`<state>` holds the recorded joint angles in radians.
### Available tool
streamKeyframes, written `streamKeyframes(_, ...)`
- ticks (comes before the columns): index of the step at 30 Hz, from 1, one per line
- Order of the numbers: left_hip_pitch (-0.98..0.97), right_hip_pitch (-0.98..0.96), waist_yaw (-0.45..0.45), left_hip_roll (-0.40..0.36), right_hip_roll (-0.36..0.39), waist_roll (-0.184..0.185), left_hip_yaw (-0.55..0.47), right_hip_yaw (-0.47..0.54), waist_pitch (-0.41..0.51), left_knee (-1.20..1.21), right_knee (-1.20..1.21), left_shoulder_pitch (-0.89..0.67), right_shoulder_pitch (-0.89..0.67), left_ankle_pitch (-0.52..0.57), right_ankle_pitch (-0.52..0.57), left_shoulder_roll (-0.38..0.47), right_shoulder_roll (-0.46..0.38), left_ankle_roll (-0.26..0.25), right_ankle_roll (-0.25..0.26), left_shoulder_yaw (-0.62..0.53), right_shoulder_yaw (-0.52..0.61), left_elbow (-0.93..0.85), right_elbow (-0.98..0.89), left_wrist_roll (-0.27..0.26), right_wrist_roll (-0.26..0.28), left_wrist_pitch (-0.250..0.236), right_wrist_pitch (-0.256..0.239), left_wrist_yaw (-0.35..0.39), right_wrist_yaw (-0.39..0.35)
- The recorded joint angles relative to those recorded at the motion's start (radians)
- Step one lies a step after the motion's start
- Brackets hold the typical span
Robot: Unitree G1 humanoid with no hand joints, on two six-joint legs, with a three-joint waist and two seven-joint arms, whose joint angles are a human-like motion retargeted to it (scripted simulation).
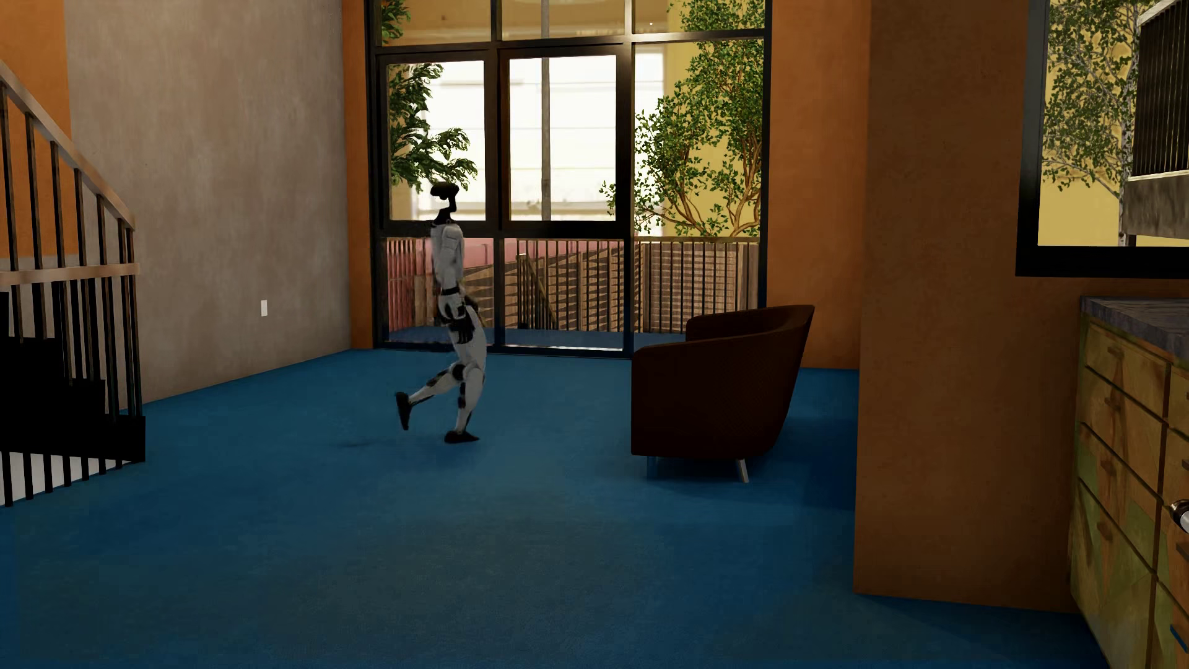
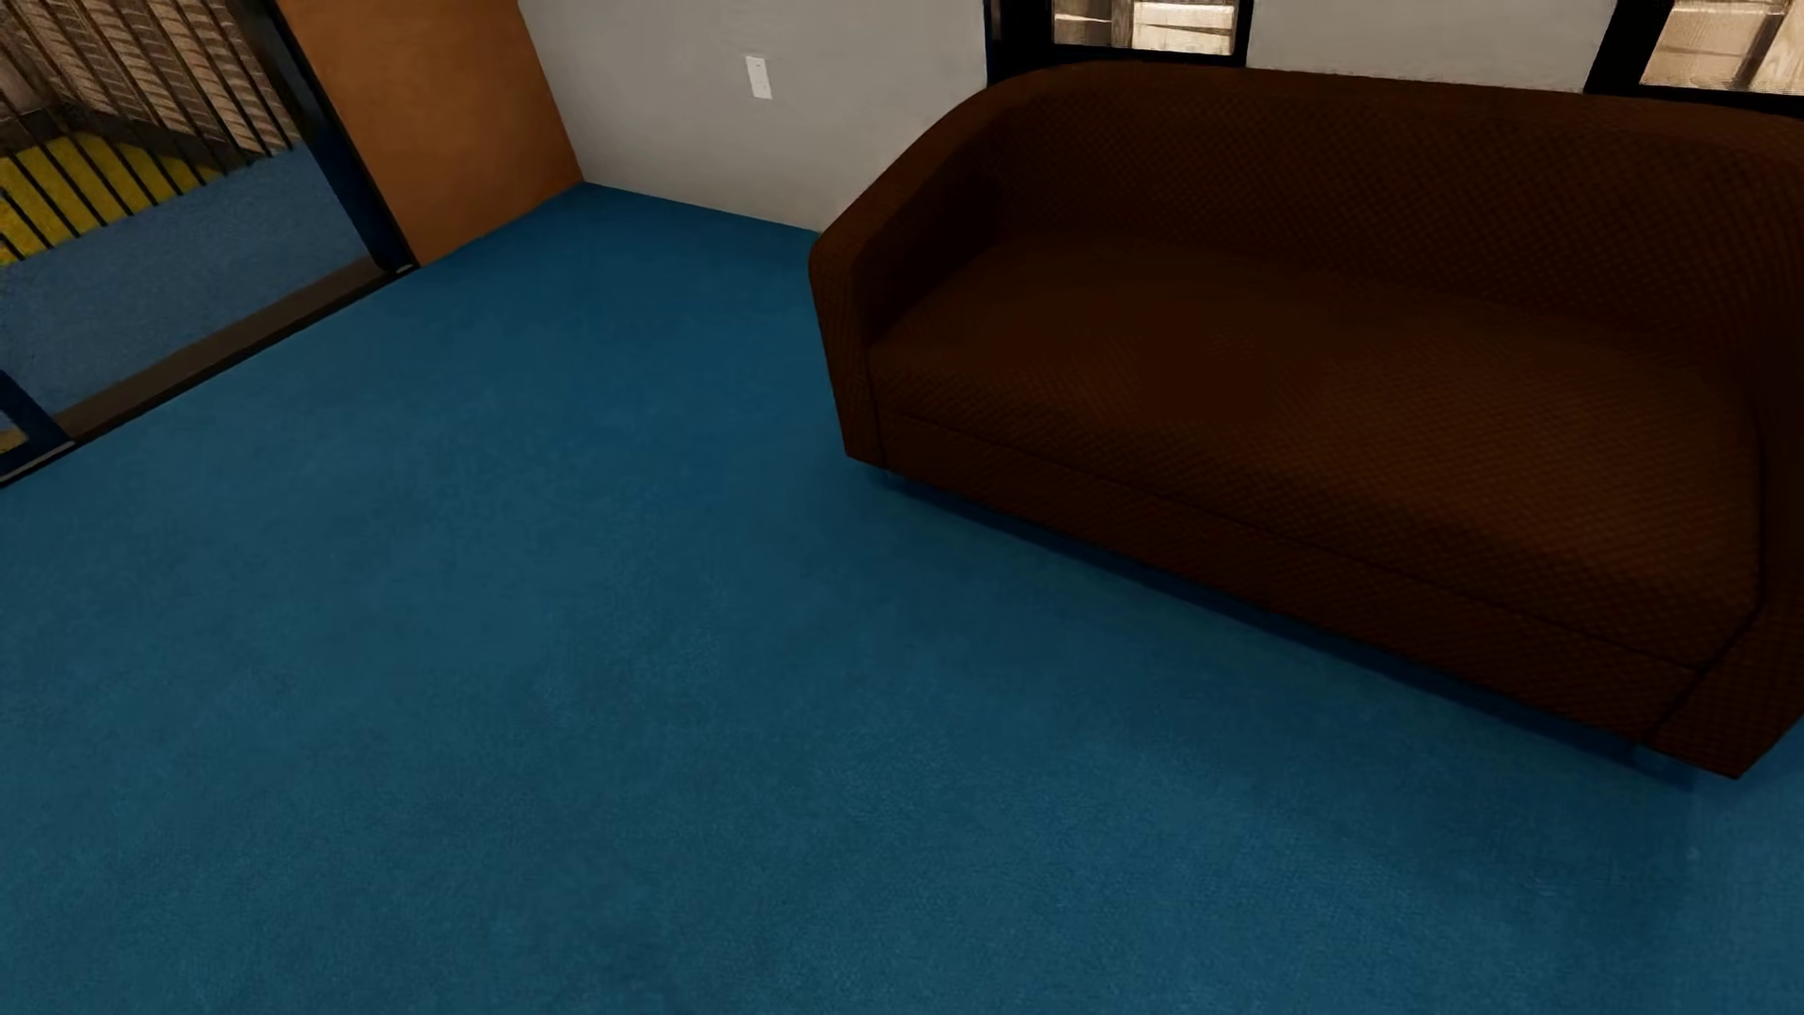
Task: Go to leather sofa
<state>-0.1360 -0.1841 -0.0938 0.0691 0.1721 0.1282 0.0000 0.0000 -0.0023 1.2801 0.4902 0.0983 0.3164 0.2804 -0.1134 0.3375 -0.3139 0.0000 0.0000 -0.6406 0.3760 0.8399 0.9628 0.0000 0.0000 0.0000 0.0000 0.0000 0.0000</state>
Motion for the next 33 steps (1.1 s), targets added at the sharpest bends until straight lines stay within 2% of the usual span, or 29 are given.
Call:
streamKeyframes(2,-0.119,0.107,0.096,-0.017,0.014,-0.012,0.0,0.0,0.025,0.032,-0.031,0.056,-0.067,-0.129,-0.049,-0.013,-0.024,0.0,0.0,-0.002,-0.008,0.128,-0.043,0.0,0.0,0.0,0.0,0.0,0.0)
streamKeyframes(4,-0.197,0.184,0.2,-0.045,-0.003,-0.038,0.0,0.0,0.036,-0.14,-0.048,0.119,-0.128,-0.173,-0.085,-0.009,-0.031,0.0,0.0,0.029,-0.053,0.225,-0.074,0.0,0.0,0.0,0.0,0.0,0.0)
streamKeyframes(6,-0.234,0.222,0.299,-0.055,-0.034,-0.057,0.0,0.0,0.039,-0.408,-0.046,0.174,-0.173,-0.152,-0.108,0.009,-0.031,0.0,0.0,0.03,-0.125,0.25,-0.113,0.0,0.0,0.0,0.0,0.0,0.0)
streamKeyframes(9,-0.228,0.297,0.354,-0.038,-0.061,-0.038,0.0,0.0,0.036,-0.768,-0.06,0.244,-0.195,-0.002,-0.164,0.009,-0.056,0.0,0.0,0.046,-0.173,0.237,-0.219,0.0,0.0,0.0,0.0,0.0,0.0)
streamKeyframes(12,-0.201,0.375,0.341,-0.044,-0.089,-0.022,0.0,0.0,0.034,-0.909,-0.069,0.258,-0.164,0.037,-0.214,-0.001,-0.066,0.0,0.0,0.058,-0.192,0.232,-0.295,0.0,0.0,0.0,0.0,0.0,0.0)
streamKeyframes(14,-0.209,0.399,0.334,-0.055,-0.113,-0.021,0.0,0.0,0.014,-0.889,-0.062,0.237,-0.122,-0.022,-0.234,0.004,-0.054,0.0,0.0,0.061,-0.178,0.222,-0.268,0.0,0.0,0.0,0.0,0.0,0.0)
streamKeyframes(15,-0.211,0.407,0.332,-0.061,-0.13,-0.024,0.0,0.0,0.0,-0.875,-0.057,0.22,-0.101,0.014,-0.233,0.006,-0.048,0.0,0.0,0.07,-0.153,0.22,-0.222,0.0,0.0,0.0,0.0,0.0,0.0)
streamKeyframes(17,-0.215,0.424,0.311,-0.086,-0.175,-0.051,0.0,0.0,-0.019,-0.827,-0.042,0.174,-0.077,0.059,-0.198,0.013,-0.02,0.0,0.0,0.084,-0.066,0.218,-0.039,0.0,0.0,0.0,0.0,0.0,0.0)
streamKeyframes(20,-0.145,0.399,0.28,-0.131,-0.245,-0.105,0.0,0.0,-0.015,-0.779,0.079,0.069,-0.044,-0.029,-0.071,0.035,0.03,0.0,0.0,0.109,0.147,0.19,0.246,0.0,0.0,0.0,0.0,0.0,0.0)
streamKeyframes(22,-0.077,0.278,0.275,-0.146,-0.289,-0.134,0.0,0.0,0.003,-0.782,0.284,0.017,0.005,-0.092,0.017,0.054,0.025,0.0,0.0,0.187,0.287,0.115,0.206,0.0,0.0,0.0,0.0,0.0,0.0)
streamKeyframes(23,-0.047,0.198,0.263,-0.153,-0.299,-0.149,0.0,0.0,0.018,-0.782,0.417,-0.002,0.022,-0.123,0.065,0.066,0.021,0.0,0.0,0.23,0.311,0.073,0.158,0.0,0.0,0.0,0.0,0.0,0.0)
streamKeyframes(25,-0.002,0.04,0.197,-0.175,-0.294,-0.17,0.0,0.0,0.041,-0.795,0.661,-0.04,0.034,-0.177,0.143,0.087,0.031,0.0,0.0,0.303,0.244,0.025,0.1,0.0,0.0,0.0,0.0,0.0,0.0)
streamKeyframes(28,0.065,-0.107,0.078,-0.177,-0.249,-0.173,0.0,0.0,0.077,-0.819,0.775,-0.12,0.013,-0.206,0.051,0.101,0.067,0.0,0.0,0.355,0.073,0.052,0.029,0.0,0.0,0.0,0.0,0.0,0.0)
streamKeyframes(31,0.069,-0.128,-0.007,-0.165,-0.232,-0.16,0.0,0.0,0.109,-0.795,0.518,-0.187,-0.039,-0.239,0.015,0.109,0.055,0.0,0.0,0.264,0.09,0.03,-0.066,0.0,0.0,0.0,0.0,0.0,0.0)
streamKeyframes(33,0.046,-0.1,-0.018,-0.153,-0.208,-0.136,0.0,0.0,0.131,-0.759,0.32,-0.22,-0.082,-0.278,0.028,0.096,0.037,0.0,0.0,0.197,0.117,-0.016,-0.064,0.0,0.0,0.0,0.0,0.0,0.0)
